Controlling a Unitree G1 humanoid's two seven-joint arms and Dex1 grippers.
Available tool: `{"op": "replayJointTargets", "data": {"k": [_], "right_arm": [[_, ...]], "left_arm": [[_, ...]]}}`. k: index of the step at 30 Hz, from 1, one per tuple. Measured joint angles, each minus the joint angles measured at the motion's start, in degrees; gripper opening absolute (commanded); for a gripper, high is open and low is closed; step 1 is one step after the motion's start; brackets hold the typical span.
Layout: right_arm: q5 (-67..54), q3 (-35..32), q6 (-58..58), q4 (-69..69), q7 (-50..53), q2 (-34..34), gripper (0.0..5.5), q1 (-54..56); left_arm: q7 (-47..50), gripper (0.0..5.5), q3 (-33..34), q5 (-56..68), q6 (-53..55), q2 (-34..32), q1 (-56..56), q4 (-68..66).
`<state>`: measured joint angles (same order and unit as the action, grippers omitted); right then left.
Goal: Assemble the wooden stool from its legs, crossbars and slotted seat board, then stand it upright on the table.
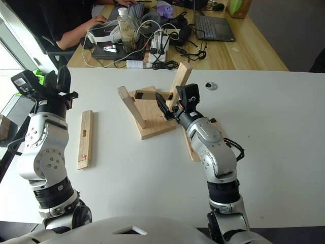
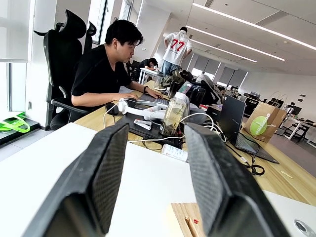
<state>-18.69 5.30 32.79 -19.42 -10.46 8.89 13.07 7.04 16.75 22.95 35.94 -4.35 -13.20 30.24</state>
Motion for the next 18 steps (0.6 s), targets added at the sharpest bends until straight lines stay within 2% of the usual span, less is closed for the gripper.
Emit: {"op": "replayJointTargets", "data": {"k": [2,7,11,15,18], "right_arm": [[-0.19,-0.58,0.04,0.05,0.15,-0.5,3.92,0.07],[-9.96,-0.8,2.75,-5.55,-2.62,-6.4,3.92,0.99],[-11.9,-1.14,3.69,-6.03,-2.9,-6.8,3.92,2.03],[-7.84,-3.57,2.83,5.47,3.24,-8.72,3.92,10.92],[-4.38,-3.13,2.14,14.42,3.48,-8.35,3.92,17.98]], "left_arm": [[0.02,2.06,-0.35,0.0,0.0,0.2,0.2,0.0],[0.08,2.06,-0.65,-0.01,-0.01,0.2,0.45,0.01],[0.07,2.06,-0.69,-0.08,-0.11,0.19,0.72,0.0],[0.05,2.06,-1.89,-1.1,-0.67,0.35,1.18,-0.45],[-2.5,2.06,-6.27,-3.18,-0.59,-1.18,1.66,-0.62]]}}
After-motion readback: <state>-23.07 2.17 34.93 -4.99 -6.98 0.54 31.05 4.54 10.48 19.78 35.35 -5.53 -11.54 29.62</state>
